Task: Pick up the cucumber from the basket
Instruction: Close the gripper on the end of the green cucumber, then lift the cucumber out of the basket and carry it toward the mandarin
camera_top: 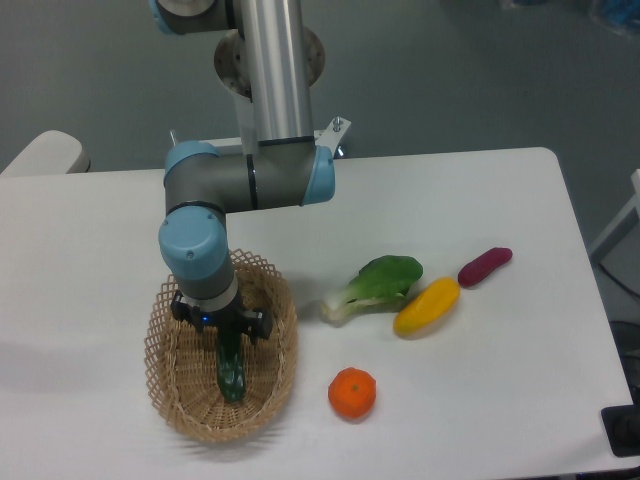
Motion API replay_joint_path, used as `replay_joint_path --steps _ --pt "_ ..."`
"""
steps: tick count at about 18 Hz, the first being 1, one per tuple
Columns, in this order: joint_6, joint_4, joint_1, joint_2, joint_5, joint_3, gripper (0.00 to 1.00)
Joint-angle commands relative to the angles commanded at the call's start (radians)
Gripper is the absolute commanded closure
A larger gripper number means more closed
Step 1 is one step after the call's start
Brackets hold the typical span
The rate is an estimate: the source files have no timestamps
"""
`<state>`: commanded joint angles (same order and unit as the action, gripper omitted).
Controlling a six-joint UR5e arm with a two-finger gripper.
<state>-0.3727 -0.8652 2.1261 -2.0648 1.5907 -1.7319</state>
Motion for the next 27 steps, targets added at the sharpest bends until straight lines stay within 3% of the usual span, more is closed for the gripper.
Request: replay_joint_path --steps 2,5,10,13,18,27 --pt "-0.008 0.002 0.0 0.0 0.0 0.002 0.52" --pt "-0.012 0.002 0.0 0.005 -0.002 0.008 0.63" --pt "-0.031 0.002 0.008 0.012 0.0 0.055 0.64" --pt "-0.13 -0.008 0.027 0.035 0.002 0.084 0.64" --pt "-0.254 -0.021 0.133 0.067 -0.003 0.178 0.64" --pt "-0.688 -0.163 0.373 0.057 -0.017 0.299 0.64"
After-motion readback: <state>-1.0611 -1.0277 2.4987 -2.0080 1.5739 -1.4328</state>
